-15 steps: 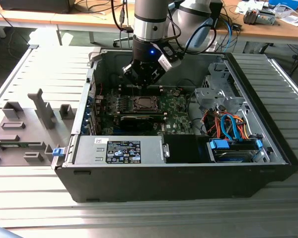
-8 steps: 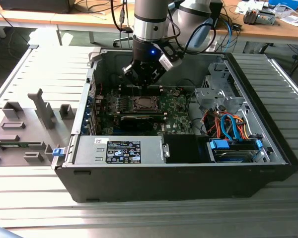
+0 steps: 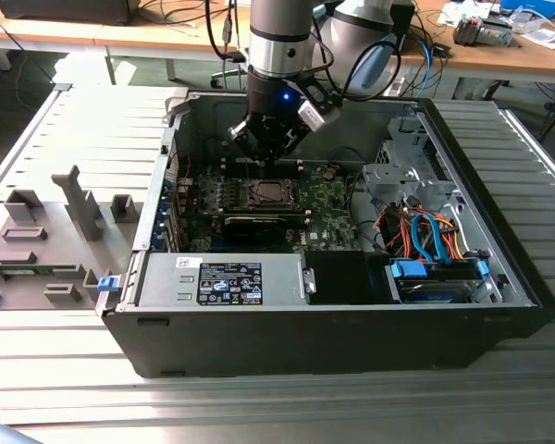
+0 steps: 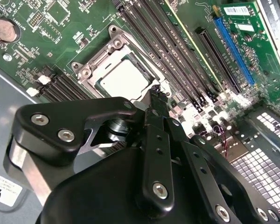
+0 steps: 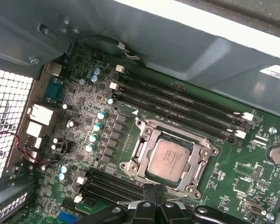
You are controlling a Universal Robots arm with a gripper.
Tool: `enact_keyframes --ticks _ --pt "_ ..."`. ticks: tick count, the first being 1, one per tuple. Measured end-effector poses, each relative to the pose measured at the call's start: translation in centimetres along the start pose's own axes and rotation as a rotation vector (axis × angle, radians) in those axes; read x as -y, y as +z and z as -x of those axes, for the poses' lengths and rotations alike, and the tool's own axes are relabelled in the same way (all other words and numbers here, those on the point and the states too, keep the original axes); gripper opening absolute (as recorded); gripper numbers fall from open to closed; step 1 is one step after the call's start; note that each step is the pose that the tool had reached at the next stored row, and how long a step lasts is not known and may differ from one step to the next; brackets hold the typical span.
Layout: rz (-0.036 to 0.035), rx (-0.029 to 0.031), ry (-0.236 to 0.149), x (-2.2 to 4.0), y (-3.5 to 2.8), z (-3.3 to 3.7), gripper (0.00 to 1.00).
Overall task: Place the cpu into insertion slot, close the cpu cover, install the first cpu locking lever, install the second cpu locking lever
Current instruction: 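Install the first cpu locking lever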
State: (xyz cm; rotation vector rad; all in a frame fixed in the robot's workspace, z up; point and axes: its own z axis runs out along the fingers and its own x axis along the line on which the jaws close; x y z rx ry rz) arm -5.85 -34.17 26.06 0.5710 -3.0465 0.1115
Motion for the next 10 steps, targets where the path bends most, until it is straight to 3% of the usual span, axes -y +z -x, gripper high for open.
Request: enact_keyframes --ticks 10 --pt "0.0005 0.0052 -0.060 0.00 0.00 0.00 0.11"
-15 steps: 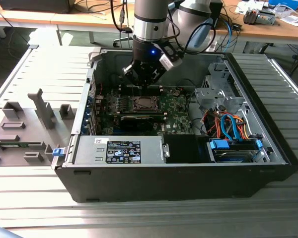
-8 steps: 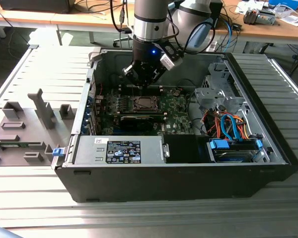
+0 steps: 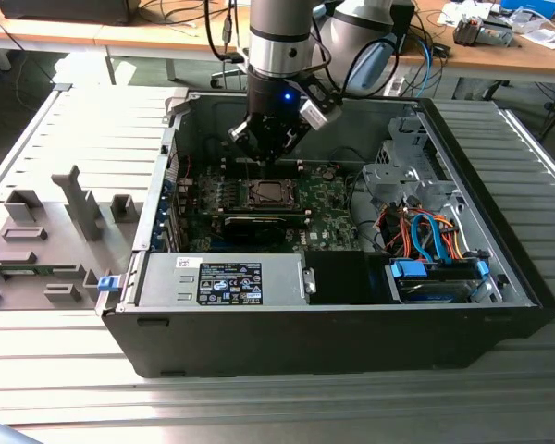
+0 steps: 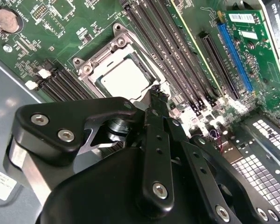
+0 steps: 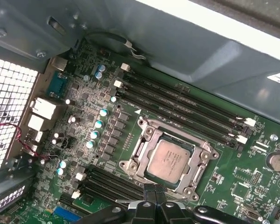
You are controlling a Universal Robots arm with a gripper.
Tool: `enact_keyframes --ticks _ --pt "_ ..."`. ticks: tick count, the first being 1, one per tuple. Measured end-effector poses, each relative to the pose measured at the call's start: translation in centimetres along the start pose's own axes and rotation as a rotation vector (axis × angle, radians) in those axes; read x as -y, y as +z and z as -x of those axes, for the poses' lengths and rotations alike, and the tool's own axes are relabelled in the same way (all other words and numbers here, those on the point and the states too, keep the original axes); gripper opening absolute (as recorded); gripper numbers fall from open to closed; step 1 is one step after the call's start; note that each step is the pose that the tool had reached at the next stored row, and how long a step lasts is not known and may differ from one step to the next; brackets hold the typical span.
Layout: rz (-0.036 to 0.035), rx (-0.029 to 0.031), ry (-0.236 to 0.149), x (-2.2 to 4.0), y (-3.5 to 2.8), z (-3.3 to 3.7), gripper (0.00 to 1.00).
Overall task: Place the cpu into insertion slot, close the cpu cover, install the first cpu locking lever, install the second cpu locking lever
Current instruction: 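Install the first cpu locking lever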
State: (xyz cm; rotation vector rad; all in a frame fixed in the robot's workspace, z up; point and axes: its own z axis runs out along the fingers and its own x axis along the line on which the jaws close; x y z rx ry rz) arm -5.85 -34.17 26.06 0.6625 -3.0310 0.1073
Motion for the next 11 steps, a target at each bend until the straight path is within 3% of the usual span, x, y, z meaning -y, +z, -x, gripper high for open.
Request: enact_keyframes --ticks 11 --pt "0.0007 0.0054 -0.062 0.00 0.00 0.00 0.11"
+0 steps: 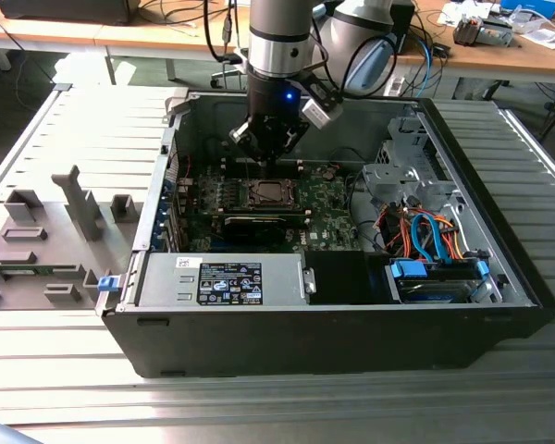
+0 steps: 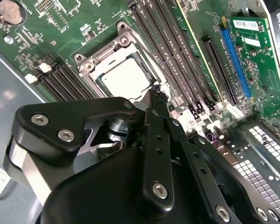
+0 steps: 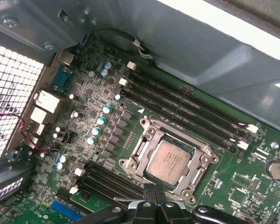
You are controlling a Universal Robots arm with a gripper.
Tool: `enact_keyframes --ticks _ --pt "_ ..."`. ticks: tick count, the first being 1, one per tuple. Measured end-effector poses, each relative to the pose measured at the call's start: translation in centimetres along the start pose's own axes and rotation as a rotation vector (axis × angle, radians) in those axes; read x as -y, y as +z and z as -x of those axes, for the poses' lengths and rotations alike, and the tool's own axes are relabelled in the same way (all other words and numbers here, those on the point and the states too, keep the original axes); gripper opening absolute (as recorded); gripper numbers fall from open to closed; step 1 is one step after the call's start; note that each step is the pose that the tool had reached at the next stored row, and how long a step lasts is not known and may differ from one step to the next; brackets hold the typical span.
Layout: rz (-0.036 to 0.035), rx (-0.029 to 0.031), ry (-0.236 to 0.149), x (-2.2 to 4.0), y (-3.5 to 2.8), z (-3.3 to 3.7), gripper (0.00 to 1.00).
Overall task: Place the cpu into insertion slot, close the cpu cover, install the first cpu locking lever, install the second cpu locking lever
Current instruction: 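Install the first cpu locking lever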
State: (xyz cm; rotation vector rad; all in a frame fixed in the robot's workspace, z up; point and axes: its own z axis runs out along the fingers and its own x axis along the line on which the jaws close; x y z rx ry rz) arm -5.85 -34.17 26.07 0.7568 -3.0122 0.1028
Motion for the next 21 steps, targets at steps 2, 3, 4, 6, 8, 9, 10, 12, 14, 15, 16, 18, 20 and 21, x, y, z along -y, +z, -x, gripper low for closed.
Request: enact_keyframes --ticks 2,3,4,6,8,9,10,12,14,15,16,18,20,21 --pt "0.0002 0.0009 -0.009 0.00 0.00 0.00 0.11" --pt "0.0004 0.0014 -0.014 0.00 0.00 0.00 0.11" --pt "0.0006 0.0020 -0.020 0.00 0.00 0.00 0.11" --pt "0.0009 0.0027 -0.027 0.00 0.00 0.00 0.11" --pt "0.0011 0.0037 -0.037 0.00 0.00 0.00 0.11" --pt "0.0013 0.0040 -0.040 0.00 0.00 0.00 0.11" --pt "0.0014 0.0044 -0.045 0.00 0.00 0.00 0.11" --pt "0.0018 0.0053 -0.053 0.00 0.00 0.00 0.11" --pt "0.0022 0.0063 -0.061 0.00 0.00 0.00 0.11" --pt "0.0026 0.0071 -0.069 0.00 0.00 0.00 0.11" --pt "0.0027 0.0075 -0.073 0.00 0.00 0.00 0.11" --pt "0.0032 0.0087 -0.084 0.00 0.00 0.00 0.11" --pt "0.0037 0.0100 -0.097 0.00 0.00 0.00 0.11" --pt "0.0043 0.0113 -0.108 0.00 0.00 0.00 0.11"
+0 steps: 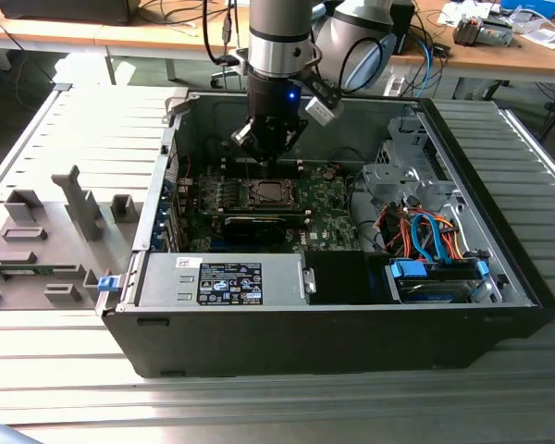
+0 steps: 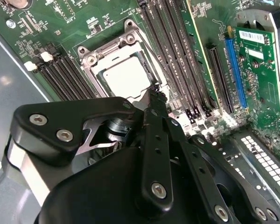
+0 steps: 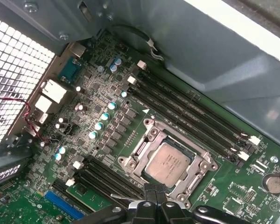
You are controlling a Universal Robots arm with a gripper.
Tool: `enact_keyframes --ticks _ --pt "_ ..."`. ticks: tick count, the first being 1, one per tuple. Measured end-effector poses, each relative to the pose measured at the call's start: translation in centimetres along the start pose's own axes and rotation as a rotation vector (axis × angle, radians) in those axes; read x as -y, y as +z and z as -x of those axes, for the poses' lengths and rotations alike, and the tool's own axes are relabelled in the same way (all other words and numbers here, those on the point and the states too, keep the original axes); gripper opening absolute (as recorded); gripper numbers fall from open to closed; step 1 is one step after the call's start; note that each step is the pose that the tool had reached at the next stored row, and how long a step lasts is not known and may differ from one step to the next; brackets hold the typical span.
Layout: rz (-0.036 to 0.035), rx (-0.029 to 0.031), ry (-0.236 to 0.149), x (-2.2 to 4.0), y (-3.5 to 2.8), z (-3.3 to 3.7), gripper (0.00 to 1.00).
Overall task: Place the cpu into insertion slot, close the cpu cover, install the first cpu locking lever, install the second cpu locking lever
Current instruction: 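Install the first cpu locking lever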
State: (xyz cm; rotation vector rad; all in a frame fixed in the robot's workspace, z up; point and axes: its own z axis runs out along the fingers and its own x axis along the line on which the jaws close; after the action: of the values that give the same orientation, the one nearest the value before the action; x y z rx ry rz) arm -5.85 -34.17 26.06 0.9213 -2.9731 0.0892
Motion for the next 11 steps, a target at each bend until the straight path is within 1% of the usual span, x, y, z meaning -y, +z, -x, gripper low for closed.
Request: enact_keyframes --ticks 5,9,11 --pt "0.0009 0.0027 -0.027 0.00 0.00 0.00 0.11" --pt "0.0016 0.0056 -0.060 0.00 0.00 0.00 0.11" --pt "0.0019 0.0063 -0.067 0.00 0.00 0.00 0.11"
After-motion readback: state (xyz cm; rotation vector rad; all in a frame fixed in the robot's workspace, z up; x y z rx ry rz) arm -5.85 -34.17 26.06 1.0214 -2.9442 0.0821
